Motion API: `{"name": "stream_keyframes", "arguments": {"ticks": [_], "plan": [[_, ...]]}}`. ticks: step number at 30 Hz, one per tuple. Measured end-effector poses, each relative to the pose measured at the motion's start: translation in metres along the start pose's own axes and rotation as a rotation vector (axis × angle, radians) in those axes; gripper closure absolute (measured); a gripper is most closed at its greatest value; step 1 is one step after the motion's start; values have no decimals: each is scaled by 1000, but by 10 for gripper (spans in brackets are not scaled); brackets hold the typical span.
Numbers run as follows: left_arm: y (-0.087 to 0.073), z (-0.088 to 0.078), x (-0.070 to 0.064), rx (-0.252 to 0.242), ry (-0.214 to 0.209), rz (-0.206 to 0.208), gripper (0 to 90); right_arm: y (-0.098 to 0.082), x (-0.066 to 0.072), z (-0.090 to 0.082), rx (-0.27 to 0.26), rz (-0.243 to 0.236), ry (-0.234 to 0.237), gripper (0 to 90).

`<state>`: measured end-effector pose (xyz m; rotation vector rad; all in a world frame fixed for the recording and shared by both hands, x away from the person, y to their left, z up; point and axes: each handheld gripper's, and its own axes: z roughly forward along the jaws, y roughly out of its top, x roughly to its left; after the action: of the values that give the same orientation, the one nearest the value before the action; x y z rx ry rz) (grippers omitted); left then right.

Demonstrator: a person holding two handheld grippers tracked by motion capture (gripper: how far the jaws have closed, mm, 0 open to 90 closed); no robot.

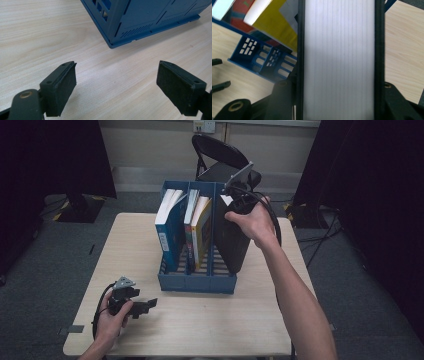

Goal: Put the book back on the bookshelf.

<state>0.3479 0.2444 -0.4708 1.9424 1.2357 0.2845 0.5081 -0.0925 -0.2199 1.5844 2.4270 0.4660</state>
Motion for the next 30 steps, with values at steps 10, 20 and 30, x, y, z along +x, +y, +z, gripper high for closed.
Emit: {"name": "stream_keyframes", "arguments": {"ticks": [10,20,30], "plan": [[0,0,-1,1,4,8,159,19,4,15,5,74,-35,537],[1,-1,-1,1,6,17,159,30,-2,26,20,141,-27,538],[0,0,-1,4,5,18,159,37,5,46,32,150,-66,538]]}}
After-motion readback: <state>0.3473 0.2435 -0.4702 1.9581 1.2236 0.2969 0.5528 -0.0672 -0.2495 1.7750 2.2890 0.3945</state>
